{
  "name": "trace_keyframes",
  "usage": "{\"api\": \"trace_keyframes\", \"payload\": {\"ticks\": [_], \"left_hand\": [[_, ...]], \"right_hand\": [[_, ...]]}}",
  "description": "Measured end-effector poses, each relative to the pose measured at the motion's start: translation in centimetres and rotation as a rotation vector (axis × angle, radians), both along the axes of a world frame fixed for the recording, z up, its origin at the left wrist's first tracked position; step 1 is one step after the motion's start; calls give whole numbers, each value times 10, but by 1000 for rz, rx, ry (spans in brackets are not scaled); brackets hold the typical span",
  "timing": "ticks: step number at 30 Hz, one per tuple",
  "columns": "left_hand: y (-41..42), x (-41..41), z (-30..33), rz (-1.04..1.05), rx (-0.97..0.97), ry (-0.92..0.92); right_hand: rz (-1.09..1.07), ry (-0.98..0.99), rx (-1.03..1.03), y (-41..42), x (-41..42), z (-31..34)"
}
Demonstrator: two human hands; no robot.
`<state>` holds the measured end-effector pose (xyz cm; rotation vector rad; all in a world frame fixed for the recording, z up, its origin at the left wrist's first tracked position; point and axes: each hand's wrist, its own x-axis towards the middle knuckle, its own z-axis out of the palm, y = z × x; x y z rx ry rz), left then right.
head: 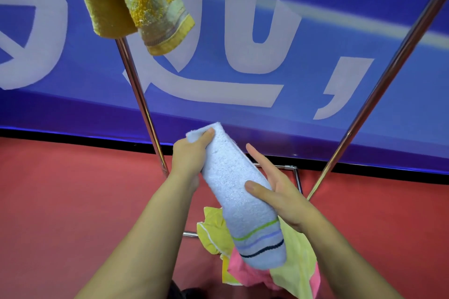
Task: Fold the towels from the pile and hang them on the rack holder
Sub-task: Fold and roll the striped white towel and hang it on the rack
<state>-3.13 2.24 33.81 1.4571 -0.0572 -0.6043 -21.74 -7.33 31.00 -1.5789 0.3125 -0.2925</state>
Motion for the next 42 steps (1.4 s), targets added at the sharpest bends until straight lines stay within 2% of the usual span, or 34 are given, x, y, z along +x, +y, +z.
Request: {"api": "trace_keyframes", "payload": {"ticks": [5,8,10,12,13,14,16,18,20,23,25,29,33,35,42], "left_hand": [[1,3,-18,-74,100,118],[2,1,-23,-171,146,125],[1,-5,-27,-287,279,-2],[-1,-18,-23,-369,397,-257],[-2,-24,-19,-376,372,-354],[-2,-28,-13,-400,285,-376],[-1,-37,-1,-550,53,-206],[2,-44,5,-713,-84,36],[4,-52,9,-781,-112,175],[1,-56,5,-829,-153,212],[0,-58,4,-859,-198,233],[-1,-65,4,-892,-253,200],[-2,-70,-1,-847,-149,-47],[-3,-73,-2,-788,-122,-108],[-5,-73,-4,-726,-61,-119]], "right_hand": [[-63,-38,-63,6,-3,17],[-91,-62,1,9,-4,25],[-96,-88,91,7,-6,30],[-84,-118,173,4,-6,33],[-84,-130,203,3,-6,35],[-87,-142,235,1,-6,35],[-103,-185,325,-2,-6,37],[-151,-227,435,-7,-7,38],[-219,-230,526,-14,-10,39],[-229,-236,594,-20,-14,39],[-247,-213,562,-22,-14,40],[-288,-208,519,-22,-11,39],[-342,-236,515,-22,-7,37],[-365,-231,492,-23,-5,36],[-373,-228,469,-23,-1,30]]}}
